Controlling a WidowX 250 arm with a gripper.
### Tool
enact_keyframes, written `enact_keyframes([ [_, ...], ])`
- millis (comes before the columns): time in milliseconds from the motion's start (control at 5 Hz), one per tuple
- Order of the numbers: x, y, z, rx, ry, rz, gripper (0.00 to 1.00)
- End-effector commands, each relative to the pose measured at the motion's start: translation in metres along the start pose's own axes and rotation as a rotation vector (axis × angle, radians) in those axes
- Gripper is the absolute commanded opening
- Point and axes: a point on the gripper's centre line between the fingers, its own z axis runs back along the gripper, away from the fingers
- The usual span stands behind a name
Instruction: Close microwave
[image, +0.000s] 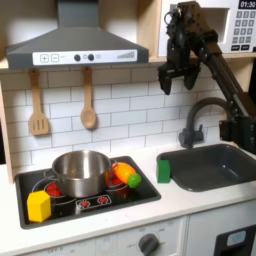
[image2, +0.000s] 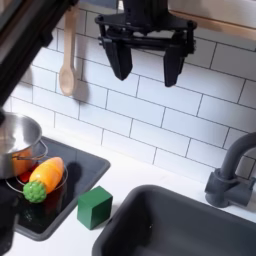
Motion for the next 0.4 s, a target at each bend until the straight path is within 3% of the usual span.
enact_keyframes([
  [0,-0.0151,0.0022,0.0005,0.043,0.009,-0.028,1.0],
  [200,-0.0129,0.0055,-0.0008,0.042,0.012,-0.018,1.0],
])
